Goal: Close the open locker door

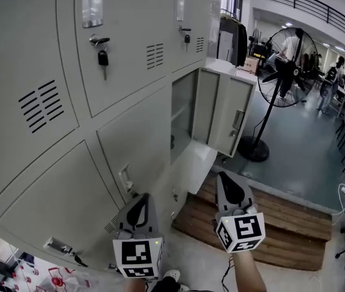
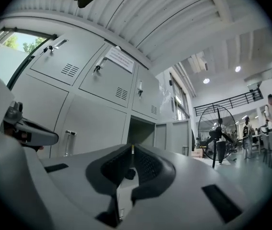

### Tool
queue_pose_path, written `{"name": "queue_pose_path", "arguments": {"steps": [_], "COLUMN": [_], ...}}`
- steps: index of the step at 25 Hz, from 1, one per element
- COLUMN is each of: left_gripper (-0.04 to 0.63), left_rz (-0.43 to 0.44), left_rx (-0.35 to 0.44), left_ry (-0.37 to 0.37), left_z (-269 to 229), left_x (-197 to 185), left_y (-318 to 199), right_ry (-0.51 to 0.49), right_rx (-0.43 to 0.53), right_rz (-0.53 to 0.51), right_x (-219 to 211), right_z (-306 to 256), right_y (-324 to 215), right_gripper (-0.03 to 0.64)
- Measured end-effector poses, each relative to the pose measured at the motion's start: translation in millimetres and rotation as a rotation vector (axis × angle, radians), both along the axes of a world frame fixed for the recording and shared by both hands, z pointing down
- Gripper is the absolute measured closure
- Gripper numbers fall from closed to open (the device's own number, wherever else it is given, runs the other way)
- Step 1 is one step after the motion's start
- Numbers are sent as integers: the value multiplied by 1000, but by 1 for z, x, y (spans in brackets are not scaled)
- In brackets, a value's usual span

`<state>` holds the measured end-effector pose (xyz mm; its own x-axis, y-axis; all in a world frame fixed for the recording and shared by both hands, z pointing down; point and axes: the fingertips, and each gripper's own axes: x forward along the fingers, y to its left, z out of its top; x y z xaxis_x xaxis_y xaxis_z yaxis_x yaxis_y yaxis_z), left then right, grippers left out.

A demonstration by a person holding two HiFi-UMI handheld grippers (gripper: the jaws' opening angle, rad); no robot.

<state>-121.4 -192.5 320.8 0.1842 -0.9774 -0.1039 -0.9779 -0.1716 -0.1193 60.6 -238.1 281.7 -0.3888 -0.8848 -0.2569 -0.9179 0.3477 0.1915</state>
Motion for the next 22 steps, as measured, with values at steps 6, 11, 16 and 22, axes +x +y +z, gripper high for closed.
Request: {"name": "queue_pose_path", "arguments": {"steps": [6,11,16,22], "left_gripper": [594,594,594,594], "left_rz": [31,50,61,65], "left_rx": [-2,-9,-12,-21], "left_ry": [-2,6,0,2], "left_z": [2,5,8,11], "left_x": [15,21,25,25], "left_y": [-13,-21,-24,-26], "right_ry": [-47,-64,-75,-78], "right_rx": [-52,-67,-75,-82], "right_rz": [58,98,112,119], "right_x": [24,34,36,37], "right_z": [22,31,34,34], "right_y": [5,9,12,13], "right_gripper": [595,597,597,598]}}
